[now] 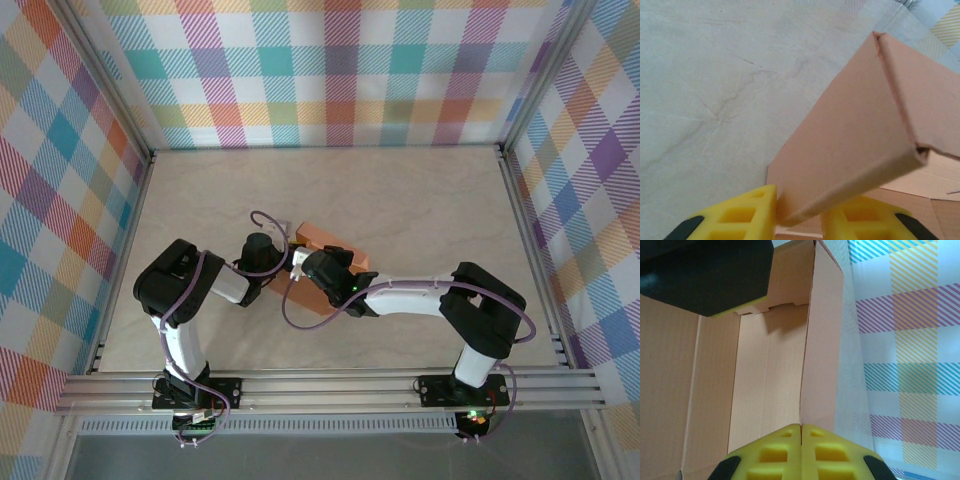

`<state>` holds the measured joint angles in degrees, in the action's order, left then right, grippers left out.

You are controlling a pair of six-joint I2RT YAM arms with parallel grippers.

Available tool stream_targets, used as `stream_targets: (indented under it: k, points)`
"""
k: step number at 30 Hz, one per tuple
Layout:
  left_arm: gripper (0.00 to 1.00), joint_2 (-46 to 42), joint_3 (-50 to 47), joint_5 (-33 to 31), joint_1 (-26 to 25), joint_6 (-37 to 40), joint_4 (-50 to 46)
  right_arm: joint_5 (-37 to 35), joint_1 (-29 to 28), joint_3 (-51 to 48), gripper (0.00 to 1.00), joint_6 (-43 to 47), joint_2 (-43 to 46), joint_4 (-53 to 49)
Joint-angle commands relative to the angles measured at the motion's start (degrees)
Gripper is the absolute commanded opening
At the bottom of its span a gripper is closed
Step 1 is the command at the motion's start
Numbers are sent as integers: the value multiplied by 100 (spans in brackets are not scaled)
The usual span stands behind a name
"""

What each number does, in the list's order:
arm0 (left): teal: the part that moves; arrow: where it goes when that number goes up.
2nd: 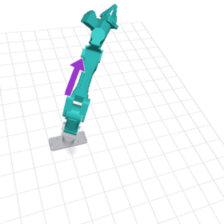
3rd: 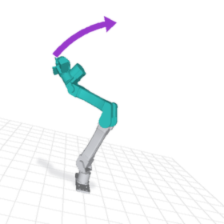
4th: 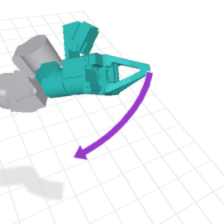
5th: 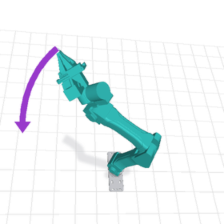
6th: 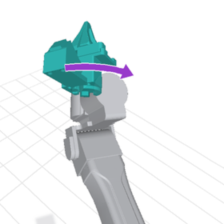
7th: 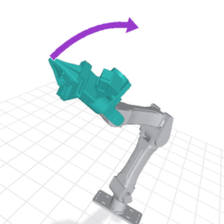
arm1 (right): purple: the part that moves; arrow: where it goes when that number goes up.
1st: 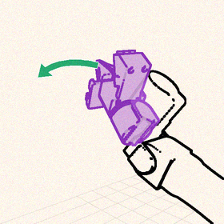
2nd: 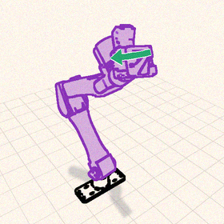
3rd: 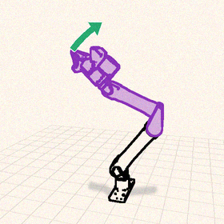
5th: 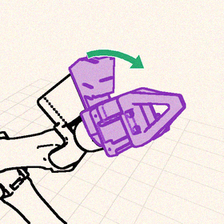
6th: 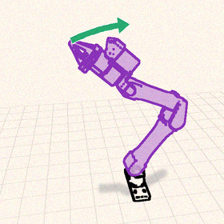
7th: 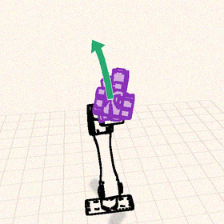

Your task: Fold the paper box

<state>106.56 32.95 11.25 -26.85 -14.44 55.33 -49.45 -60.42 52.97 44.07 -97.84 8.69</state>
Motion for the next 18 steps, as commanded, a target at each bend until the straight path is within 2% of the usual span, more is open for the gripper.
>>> stream_targets:
  k: [1,9,14,18]
  points:
    - [28,57,233,194,-105,-185,444,397,-97,73,0,-149,-178,-234]
    - [19,150,362,146,-136,-321,351,386,-120,65,0,-266,-171,-319]
    - [19,159,412,-9,-143,-488,224,392,-145,108,0,-320,-197,-363]
    - [10,124,432,-129,-158,-560,148,400,-189,231,0,-495,-222,-563]
